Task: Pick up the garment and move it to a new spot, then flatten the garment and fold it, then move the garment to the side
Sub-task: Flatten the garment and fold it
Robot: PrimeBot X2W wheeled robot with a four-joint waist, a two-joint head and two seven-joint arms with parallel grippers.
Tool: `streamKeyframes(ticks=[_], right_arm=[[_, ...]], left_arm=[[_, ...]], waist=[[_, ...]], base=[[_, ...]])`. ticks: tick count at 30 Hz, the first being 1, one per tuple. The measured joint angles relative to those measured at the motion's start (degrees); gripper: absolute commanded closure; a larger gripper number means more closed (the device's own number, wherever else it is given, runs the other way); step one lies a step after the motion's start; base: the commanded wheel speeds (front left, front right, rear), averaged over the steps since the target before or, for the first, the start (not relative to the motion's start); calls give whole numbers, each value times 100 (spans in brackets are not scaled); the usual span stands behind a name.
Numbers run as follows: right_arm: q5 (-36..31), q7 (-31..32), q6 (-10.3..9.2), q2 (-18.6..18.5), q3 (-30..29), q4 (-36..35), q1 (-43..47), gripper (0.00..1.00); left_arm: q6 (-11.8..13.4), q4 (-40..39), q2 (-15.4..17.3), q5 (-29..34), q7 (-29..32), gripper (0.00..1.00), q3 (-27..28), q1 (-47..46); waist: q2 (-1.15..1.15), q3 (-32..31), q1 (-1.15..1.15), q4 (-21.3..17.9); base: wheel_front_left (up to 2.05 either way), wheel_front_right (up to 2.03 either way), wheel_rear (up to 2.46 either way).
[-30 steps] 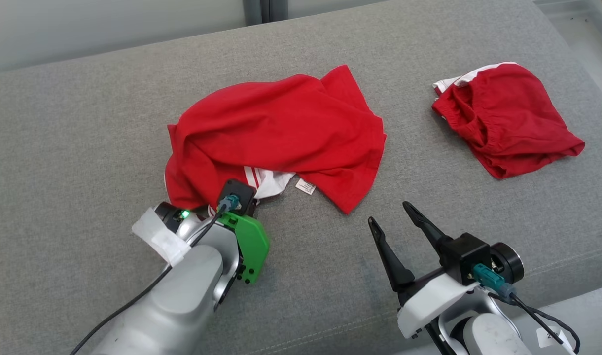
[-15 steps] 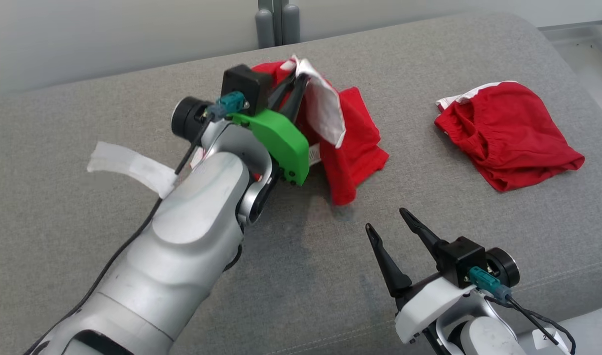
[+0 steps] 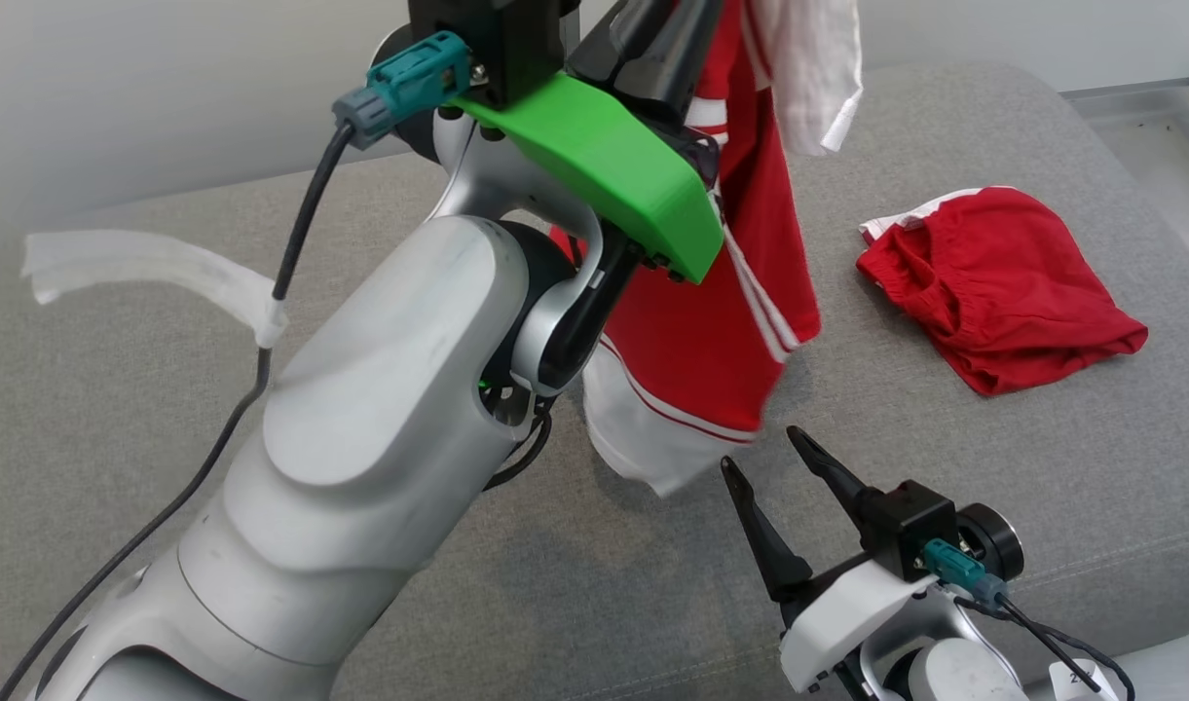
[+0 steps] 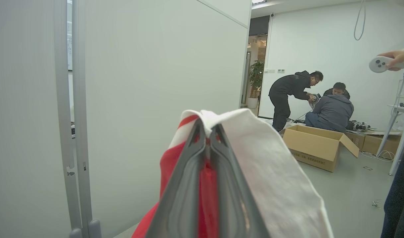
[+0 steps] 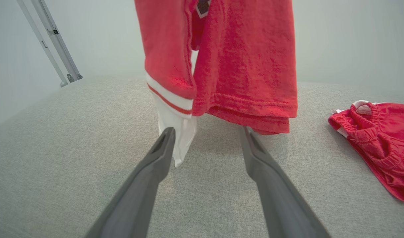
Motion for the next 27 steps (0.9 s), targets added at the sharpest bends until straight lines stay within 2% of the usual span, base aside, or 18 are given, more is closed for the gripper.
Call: streamKeyframes(ticks=[5, 9, 11, 22, 26, 27], right_arm=[[10, 1, 0, 0, 4, -1, 19, 0], [43, -2, 0, 0, 42, -1, 19, 0], [43, -2, 0, 0, 63, -1, 16, 0], [7, -1, 0, 1, 129, -35, -74, 0], [-57, 54, 0, -1, 135, -67, -76, 0], [-76, 59, 0, 0, 140, -78, -76, 0]], left_arm=[[248, -563, 93, 13, 264, 100, 59, -76], [377, -439, 159, -151, 274, 100, 311, -25], [424, -112, 303, -164, 247, 100, 379, 101], [633, 2358, 1534, 227, -181, 100, 670, 559], [736, 3028, 1817, 325, -413, 100, 772, 566], [749, 3178, 1848, 319, -465, 86, 823, 567]], waist=[[0, -26, 0, 11], [0, -1, 0, 1], [0, 26, 0, -13], [0, 244, 0, -123], [0, 353, 0, -150], [0, 380, 0, -152]], base=[[0, 0, 0], [0, 0, 0], [0, 0, 0], [0, 0, 0], [0, 0, 0], [0, 0, 0]])
